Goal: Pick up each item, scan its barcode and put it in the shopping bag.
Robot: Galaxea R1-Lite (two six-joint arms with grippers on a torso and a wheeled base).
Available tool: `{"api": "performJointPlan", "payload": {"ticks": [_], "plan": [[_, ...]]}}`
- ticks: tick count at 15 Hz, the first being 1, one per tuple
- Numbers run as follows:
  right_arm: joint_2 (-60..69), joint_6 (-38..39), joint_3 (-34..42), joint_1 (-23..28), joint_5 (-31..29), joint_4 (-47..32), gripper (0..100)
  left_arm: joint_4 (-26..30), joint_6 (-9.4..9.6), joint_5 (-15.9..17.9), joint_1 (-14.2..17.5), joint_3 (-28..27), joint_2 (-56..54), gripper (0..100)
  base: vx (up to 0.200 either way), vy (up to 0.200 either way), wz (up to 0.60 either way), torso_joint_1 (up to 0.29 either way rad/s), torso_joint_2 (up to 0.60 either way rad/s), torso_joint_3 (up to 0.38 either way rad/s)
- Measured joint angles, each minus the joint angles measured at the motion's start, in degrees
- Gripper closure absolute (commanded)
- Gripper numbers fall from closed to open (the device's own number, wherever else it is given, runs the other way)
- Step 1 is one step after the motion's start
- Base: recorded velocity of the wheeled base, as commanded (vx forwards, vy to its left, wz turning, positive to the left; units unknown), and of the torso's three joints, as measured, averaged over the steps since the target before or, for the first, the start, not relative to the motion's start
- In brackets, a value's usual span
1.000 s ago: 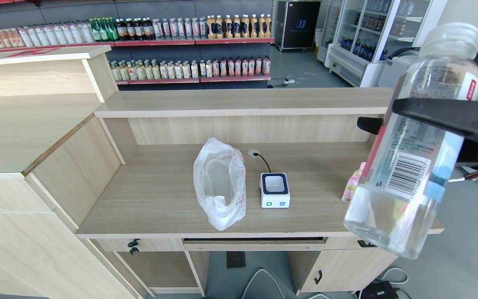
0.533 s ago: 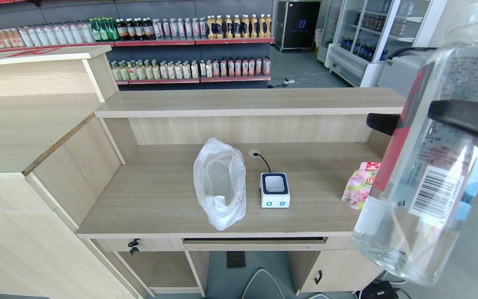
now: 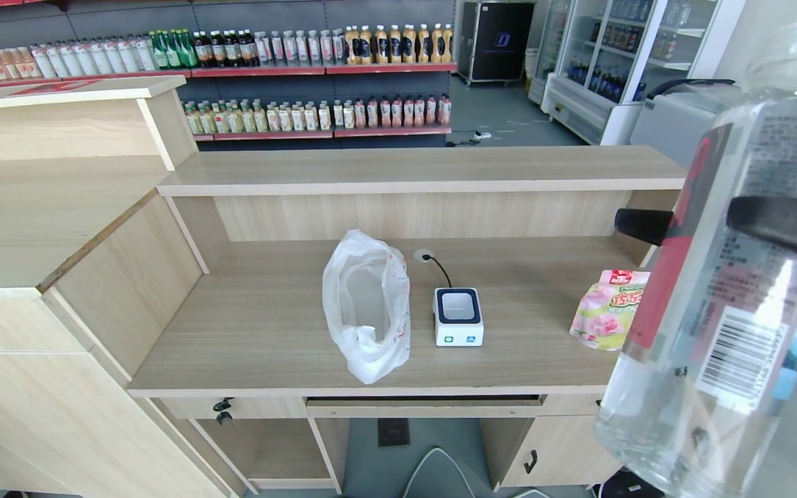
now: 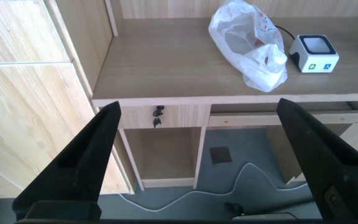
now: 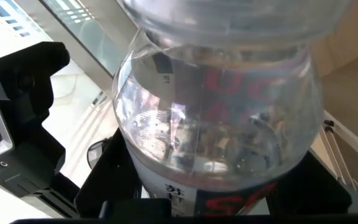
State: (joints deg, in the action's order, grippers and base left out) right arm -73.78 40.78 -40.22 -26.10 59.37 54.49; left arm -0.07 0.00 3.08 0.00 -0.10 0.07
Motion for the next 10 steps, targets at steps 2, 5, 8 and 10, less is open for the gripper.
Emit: {"api": "performJointPlan", "payload": {"ticks": [2, 5, 8, 10], "plan": [[1.07, -0.93, 2.24, 0.15, -0.02, -0.11, 100, 0.00, 0.00, 0.00, 0.00, 0.00, 0.00, 0, 0.000, 0.000, 0.00, 0.000, 0.00, 0.000], [1.76, -2.52, 3.62, 0.30, -0.15, -0.24, 100, 0.00, 0.00, 0.00, 0.00, 0.00, 0.00, 0, 0.000, 0.000, 0.00, 0.000, 0.00, 0.000], [1.79, -2.63, 3.84, 0.56, -0.15, -0.20, 100, 0.00, 0.00, 0.00, 0.00, 0.00, 0.00, 0, 0.000, 0.000, 0.00, 0.000, 0.00, 0.000], [1.82, -2.63, 3.93, 0.67, -0.15, -0.24, 100, 0.00, 0.00, 0.00, 0.00, 0.00, 0.00, 0, 0.000, 0.000, 0.00, 0.000, 0.00, 0.000]]}}
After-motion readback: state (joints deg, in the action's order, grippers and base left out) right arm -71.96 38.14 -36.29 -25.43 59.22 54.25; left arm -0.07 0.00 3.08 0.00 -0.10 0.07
